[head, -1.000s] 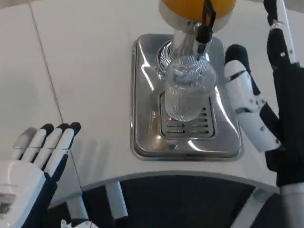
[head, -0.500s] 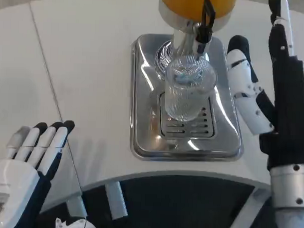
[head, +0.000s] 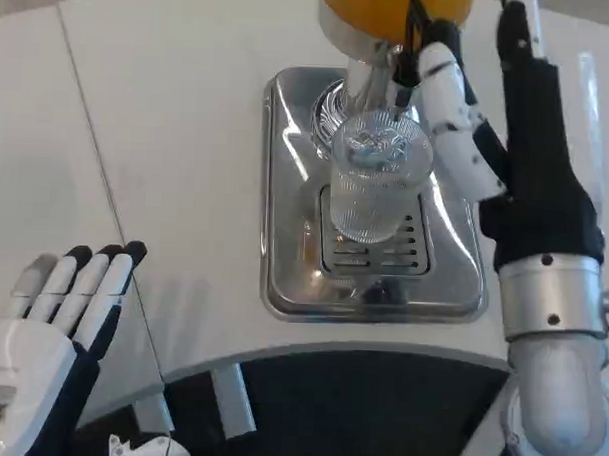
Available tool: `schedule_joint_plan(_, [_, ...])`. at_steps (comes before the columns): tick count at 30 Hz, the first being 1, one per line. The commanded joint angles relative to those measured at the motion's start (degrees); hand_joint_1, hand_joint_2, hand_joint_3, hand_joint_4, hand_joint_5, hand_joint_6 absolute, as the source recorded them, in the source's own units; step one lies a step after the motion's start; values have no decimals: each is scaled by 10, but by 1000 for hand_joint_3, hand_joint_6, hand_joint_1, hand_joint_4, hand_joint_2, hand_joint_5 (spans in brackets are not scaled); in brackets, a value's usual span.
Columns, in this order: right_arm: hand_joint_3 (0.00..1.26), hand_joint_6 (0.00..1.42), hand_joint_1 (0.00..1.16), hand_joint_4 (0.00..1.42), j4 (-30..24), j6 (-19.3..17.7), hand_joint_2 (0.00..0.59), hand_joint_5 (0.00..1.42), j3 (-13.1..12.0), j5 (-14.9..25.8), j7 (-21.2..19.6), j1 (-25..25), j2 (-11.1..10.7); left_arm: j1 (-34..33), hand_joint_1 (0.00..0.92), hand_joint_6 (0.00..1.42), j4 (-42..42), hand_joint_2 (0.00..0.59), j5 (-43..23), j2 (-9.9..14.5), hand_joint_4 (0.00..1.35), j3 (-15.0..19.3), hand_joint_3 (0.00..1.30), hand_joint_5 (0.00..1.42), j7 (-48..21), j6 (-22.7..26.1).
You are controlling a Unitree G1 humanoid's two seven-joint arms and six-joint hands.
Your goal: Grasp the cup under the faucet to collect the drink, then remove the cup.
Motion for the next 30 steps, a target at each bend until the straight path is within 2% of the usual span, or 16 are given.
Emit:
schedule_joint_plan(1, [0,0,199,0,-3,2,526,0,13,5,12,-16,6,2,0,0,10,49,-2,-5,0,-1,0,0,-6,1])
schedule_joint_plan(7, [0,0,198,0,-13,2,526,0,32,8,22,-8,13,-3,0,0,12,49,-3,-6,0,-2,0,0,-7,3])
schedule_joint_plan(14, [0,0,198,0,13,-3,526,0,29,14,23,-10,9,0,0,0,10,49,-3,-7,0,-1,0,0,-8,3])
schedule_joint_plan(19, [0,0,198,0,20,0,526,0,33,13,20,-10,16,3,0,0,9,52,-2,-8,0,-1,0,0,-6,3])
schedule_joint_plan(23, [0,0,198,0,52,-9,526,0,27,24,21,-16,10,6,0,0,2,53,-2,-11,0,1,0,0,-7,5])
schedule_joint_plan(30, [0,0,194,0,26,28,518,0,29,18,52,-39,8,10,0,0,-2,54,-1,-14,0,1,0,0,-7,6])
